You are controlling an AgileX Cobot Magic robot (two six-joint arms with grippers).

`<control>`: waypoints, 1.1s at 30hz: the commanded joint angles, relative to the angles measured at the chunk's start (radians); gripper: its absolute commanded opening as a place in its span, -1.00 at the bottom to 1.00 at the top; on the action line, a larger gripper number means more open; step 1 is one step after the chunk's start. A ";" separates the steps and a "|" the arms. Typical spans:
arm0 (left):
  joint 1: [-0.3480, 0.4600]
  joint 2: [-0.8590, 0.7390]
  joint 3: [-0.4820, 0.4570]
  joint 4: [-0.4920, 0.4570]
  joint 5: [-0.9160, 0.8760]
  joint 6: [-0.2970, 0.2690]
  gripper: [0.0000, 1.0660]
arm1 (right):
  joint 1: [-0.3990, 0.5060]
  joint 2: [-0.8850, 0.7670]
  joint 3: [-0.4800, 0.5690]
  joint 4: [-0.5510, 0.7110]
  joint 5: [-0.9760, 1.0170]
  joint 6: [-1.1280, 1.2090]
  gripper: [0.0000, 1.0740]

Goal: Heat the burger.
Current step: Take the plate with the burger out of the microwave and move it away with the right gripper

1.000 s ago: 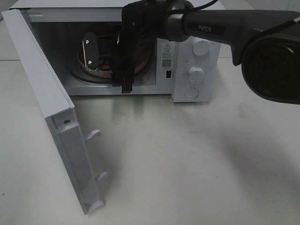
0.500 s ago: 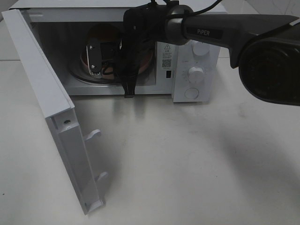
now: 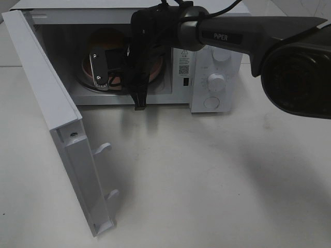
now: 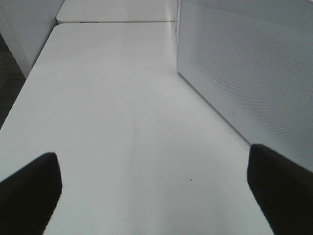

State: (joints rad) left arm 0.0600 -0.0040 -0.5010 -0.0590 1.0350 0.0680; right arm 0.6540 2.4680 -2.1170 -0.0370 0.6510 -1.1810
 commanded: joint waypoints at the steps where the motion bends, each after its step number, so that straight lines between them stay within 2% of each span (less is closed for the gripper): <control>1: -0.008 -0.023 0.004 -0.001 -0.006 -0.005 0.83 | 0.013 -0.031 0.023 0.013 -0.003 -0.036 -1.00; 9: -0.008 -0.023 0.004 -0.001 -0.006 -0.005 0.83 | 0.013 -0.118 0.176 0.014 -0.101 -0.111 -1.00; 17: -0.008 -0.023 0.004 -0.001 -0.006 -0.005 0.83 | 0.011 -0.180 0.256 0.015 -0.176 -0.137 -1.00; 23: -0.008 -0.023 0.004 -0.001 -0.006 -0.005 0.83 | 0.011 -0.196 0.272 0.015 -0.178 -0.141 -1.00; 28: -0.008 -0.023 0.004 -0.001 -0.006 -0.005 0.83 | 0.011 -0.247 0.348 0.015 -0.246 -0.159 -1.00; 31: -0.008 -0.023 0.004 -0.001 -0.006 -0.005 0.83 | 0.011 -0.257 0.360 0.015 -0.256 -0.162 -1.00; 33: -0.008 -0.023 0.004 -0.001 -0.006 -0.005 0.83 | 0.011 -0.291 0.423 0.015 -0.297 -0.175 -1.00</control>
State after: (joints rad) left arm 0.0600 -0.0040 -0.5010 -0.0590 1.0350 0.0680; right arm 0.6630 2.2300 -1.7200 -0.0210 0.4470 -1.3350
